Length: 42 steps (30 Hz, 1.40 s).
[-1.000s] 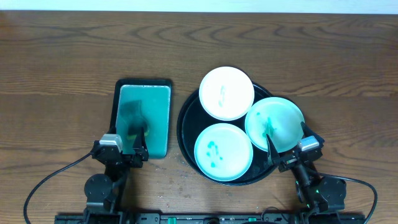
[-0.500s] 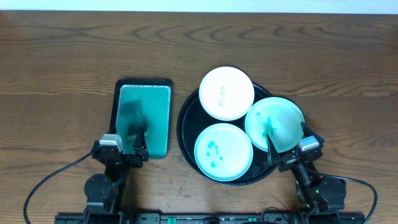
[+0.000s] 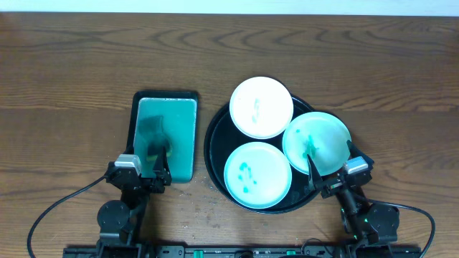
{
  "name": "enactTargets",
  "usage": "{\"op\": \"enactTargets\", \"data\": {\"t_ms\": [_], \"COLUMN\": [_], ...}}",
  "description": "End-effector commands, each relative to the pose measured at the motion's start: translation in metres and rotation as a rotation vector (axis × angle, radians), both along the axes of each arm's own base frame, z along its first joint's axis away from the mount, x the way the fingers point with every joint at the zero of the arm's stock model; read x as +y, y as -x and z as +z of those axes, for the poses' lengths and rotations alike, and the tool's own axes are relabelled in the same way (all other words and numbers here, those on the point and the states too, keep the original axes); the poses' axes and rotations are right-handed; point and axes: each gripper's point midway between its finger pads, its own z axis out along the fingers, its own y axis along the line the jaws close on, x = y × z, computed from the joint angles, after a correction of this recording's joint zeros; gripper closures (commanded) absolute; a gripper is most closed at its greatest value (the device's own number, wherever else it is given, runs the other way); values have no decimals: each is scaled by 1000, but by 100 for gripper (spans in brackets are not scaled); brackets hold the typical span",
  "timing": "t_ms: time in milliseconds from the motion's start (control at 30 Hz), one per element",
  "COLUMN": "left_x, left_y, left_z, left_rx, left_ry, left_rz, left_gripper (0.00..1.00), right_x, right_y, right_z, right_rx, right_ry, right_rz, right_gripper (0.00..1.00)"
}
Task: Clean dirty plates on tray and stack at the side
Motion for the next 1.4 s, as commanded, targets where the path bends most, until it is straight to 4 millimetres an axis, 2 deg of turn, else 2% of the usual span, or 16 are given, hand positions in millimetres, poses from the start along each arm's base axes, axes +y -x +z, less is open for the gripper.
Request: {"op": "enactTargets", "data": {"t_ms": [0, 233, 333, 400, 500, 567, 667, 833, 967, 1067, 1200, 1267, 1367], "left_x": [1, 1, -4, -4, -4, -13, -26, -26, -23, -23, -23, -23, -23], "left_y": [0, 0, 0, 0, 0, 1, 6, 13, 15, 14, 16, 17, 14], "left_z": [-16, -16, -16, -17, -13, -7, 6, 25, 40, 49, 55, 56, 53], "left_rx": [35, 35, 48, 59, 63, 59, 53, 124, 257, 395, 656, 751, 861], "left_ry": [-8, -7, 62, 123, 248, 304, 310, 309, 286, 267, 259, 242, 183], "left_rz": [3, 2, -14, -7, 6, -45, -124, -114, -81, -65, -26, -18, -32], "left_gripper": [20, 20, 20, 20, 20, 20, 20, 20, 20, 20, 20, 20, 20], "right_x": [-2, -2, -1, 6, 22, 31, 32, 29, 28, 31, 34, 35, 47], "right_y": [0, 0, 0, 2, 9, 15, 19, 26, 17, 7, -5, -12, -17], "right_z": [-1, -1, -1, 2, 10, 20, 40, 83, 103, 108, 103, 101, 95], "right_rx": [0, 1, 31, 55, 44, 18, -4, 8, 165, 338, 599, 662, 760], "right_ry": [5, 1, -87, -175, -215, -214, -240, -242, -245, -247, -248, -249, -294], "right_rz": [-9, -9, -9, 30, 136, 200, 209, 193, 160, 154, 134, 124, 184], "right_gripper": [1, 1, 1, 1, 1, 1, 1, 1, 1, 1, 1, 1, 1]}}
